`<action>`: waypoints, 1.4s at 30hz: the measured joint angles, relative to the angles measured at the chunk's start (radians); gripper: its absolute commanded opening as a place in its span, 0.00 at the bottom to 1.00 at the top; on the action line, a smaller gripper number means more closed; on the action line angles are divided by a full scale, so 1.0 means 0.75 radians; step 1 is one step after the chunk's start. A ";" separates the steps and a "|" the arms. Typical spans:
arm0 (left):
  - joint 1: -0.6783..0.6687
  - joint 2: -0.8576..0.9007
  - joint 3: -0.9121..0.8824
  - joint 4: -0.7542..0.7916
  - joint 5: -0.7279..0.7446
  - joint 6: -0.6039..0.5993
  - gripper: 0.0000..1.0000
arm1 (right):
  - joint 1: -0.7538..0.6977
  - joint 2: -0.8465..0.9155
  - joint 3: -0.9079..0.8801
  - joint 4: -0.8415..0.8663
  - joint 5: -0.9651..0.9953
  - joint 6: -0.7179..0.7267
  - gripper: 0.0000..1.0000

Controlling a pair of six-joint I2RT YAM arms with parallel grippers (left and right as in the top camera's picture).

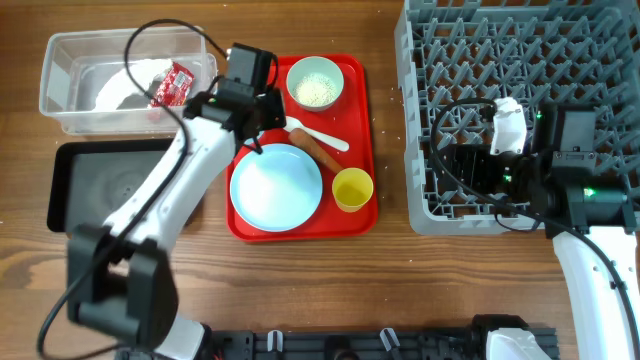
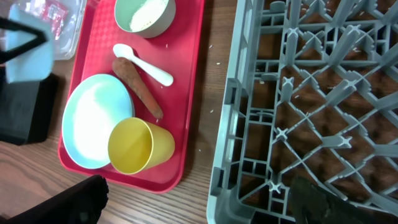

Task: Sort waste into correct bins and load items into the dishwasher rack
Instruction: 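Tip the blue bowl over the black tray to dump the scraps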

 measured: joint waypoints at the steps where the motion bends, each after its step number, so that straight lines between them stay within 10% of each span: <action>1: 0.000 -0.039 0.000 -0.069 0.013 -0.022 0.04 | 0.000 0.000 0.000 -0.001 0.001 0.000 0.96; 10: 0.332 -0.217 -0.001 -0.583 0.299 -0.026 0.04 | 0.000 0.000 0.000 0.000 0.001 0.000 0.96; 26: 1.307 0.031 -0.118 -0.540 1.329 0.460 0.04 | 0.000 0.001 0.000 -0.001 0.001 0.000 0.96; 31: 1.390 0.172 -0.128 -0.446 1.866 0.496 0.04 | 0.000 0.001 0.000 -0.011 0.001 0.001 0.96; 42: 1.430 0.173 -0.130 -0.648 2.123 0.497 0.04 | 0.000 0.001 0.000 -0.027 0.001 0.001 0.96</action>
